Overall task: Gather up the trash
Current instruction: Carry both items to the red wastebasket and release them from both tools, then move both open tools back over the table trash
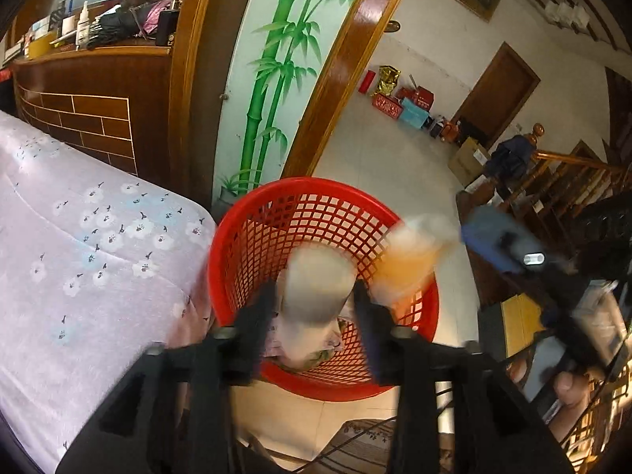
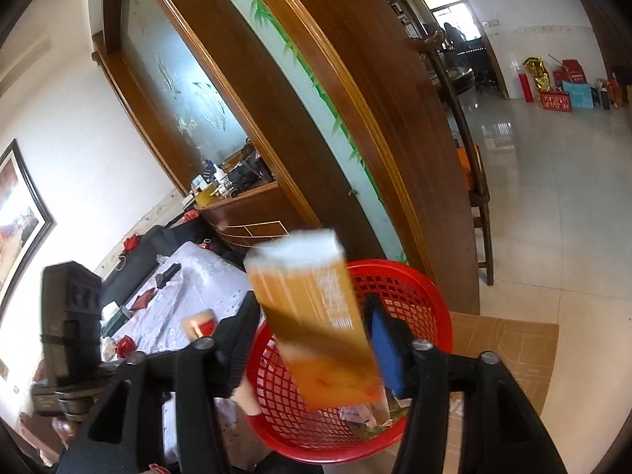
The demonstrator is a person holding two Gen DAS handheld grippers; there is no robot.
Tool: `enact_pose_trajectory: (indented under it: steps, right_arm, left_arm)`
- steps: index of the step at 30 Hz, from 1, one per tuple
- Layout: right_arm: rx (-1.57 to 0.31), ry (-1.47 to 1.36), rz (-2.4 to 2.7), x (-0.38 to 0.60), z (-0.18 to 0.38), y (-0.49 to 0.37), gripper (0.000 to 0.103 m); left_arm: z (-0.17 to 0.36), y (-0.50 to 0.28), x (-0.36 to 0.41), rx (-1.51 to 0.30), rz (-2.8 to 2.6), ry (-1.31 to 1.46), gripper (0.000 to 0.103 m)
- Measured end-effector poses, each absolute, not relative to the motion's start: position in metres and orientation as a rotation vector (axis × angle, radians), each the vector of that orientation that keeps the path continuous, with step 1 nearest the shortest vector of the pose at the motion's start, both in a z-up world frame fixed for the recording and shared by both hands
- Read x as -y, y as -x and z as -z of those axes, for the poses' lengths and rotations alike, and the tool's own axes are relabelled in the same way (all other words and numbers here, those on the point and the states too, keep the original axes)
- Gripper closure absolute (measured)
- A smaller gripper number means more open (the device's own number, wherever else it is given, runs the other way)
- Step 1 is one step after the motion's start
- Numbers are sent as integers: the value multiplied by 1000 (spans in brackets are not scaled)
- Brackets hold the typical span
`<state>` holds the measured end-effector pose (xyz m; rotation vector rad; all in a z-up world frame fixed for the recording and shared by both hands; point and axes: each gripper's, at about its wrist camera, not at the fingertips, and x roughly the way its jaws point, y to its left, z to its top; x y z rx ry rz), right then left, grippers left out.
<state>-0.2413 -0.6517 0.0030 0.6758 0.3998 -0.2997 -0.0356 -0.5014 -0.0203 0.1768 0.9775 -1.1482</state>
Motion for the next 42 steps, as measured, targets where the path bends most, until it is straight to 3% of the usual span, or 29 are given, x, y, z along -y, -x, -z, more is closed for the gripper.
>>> enact_pose_trajectory:
  steps: [1, 2, 5, 9, 12, 20, 29, 42]
  right_arm:
    - [-395, -675, 314, 653, -5, 242, 14]
    - [-388, -671, 324, 653, -7, 244, 11]
    - [-350, -651, 338, 650, -21, 251, 11]
    - [-290, -532, 358, 622, -56, 255, 6]
    - [-195, -432, 293, 582, -86, 253, 0]
    - [-149, -379, 33, 476, -119, 200, 0]
    - [-199, -376, -251, 370, -118, 130, 0]
    - [-366, -280, -318, 290, -105, 56, 0]
  left_arm:
    - [19, 37, 499, -955, 1136, -177, 41]
    - [15, 37, 495, -932, 1124, -176, 39]
    - [-2, 36, 472, -907, 1104, -145, 37]
    - [-34, 37, 413, -799, 1008, -95, 20]
    - [-54, 40, 356, -711, 900, -87, 16]
    - [-76, 30, 187, -631, 510, -43, 16]
    - [-70, 8, 39, -687, 212, 105, 16]
    - [-50, -8, -1, -733, 132, 157, 16]
